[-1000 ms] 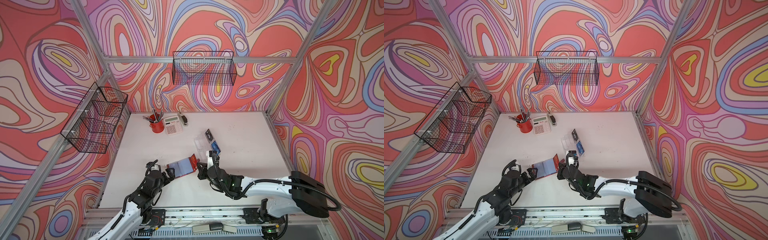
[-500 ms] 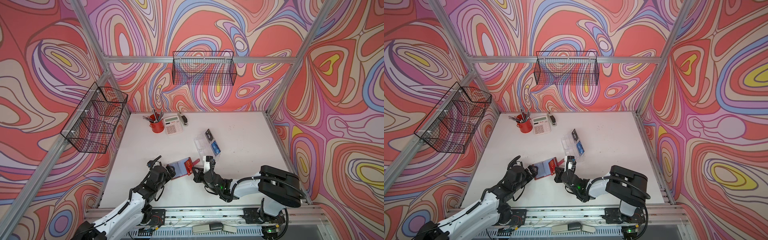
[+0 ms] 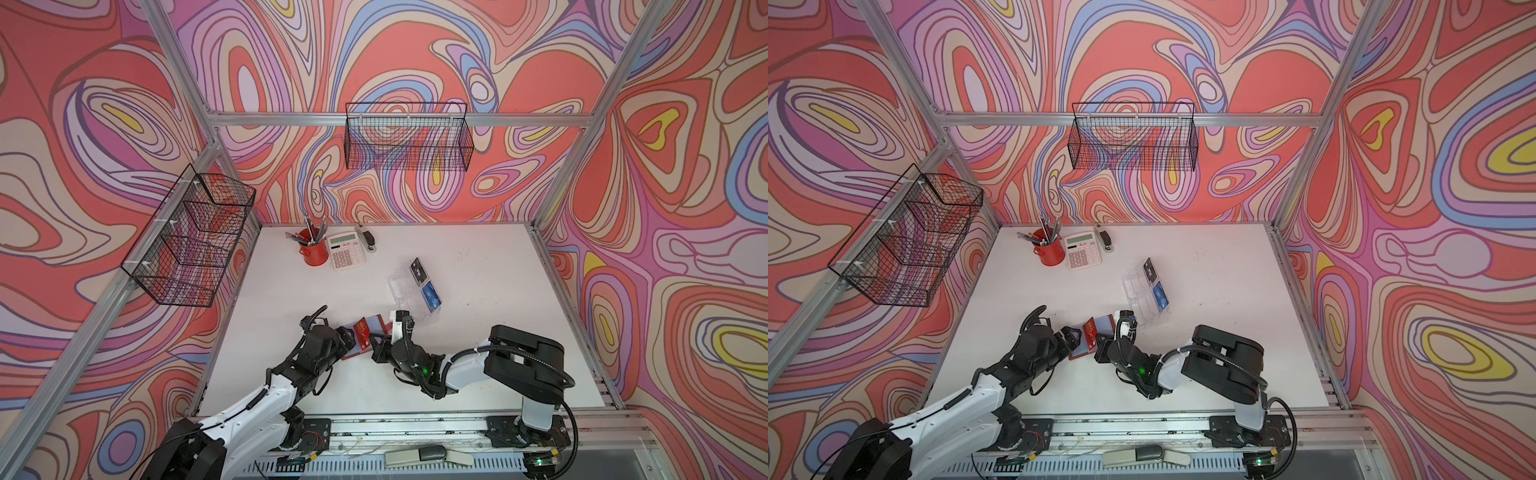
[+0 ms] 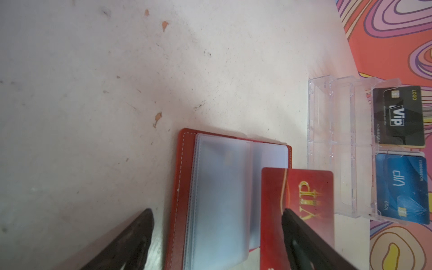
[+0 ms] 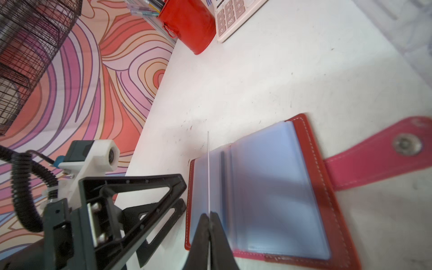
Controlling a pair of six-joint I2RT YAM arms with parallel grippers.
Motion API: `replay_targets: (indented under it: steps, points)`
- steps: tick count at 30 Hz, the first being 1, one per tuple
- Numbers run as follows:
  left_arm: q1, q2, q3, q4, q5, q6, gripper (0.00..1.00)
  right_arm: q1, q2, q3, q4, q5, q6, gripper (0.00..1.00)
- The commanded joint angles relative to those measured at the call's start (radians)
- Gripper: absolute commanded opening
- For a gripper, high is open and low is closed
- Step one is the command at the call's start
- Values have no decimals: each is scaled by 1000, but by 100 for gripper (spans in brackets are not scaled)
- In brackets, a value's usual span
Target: Put the credit cards into the card holder
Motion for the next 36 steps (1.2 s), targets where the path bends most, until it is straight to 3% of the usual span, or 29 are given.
replay_targets:
  steps: [1, 25, 36]
  points:
    - [3, 20, -16, -79, 30, -13, 88, -9, 44, 32, -15, -24, -10, 0]
    - [3, 33, -15, -73, 30, -13, 89, -54, 33, -64, 66, -8, 8, 0]
    - [3, 46, -15, -62, 42, -11, 89, -54, 94, -29, 100, -48, 34, 0]
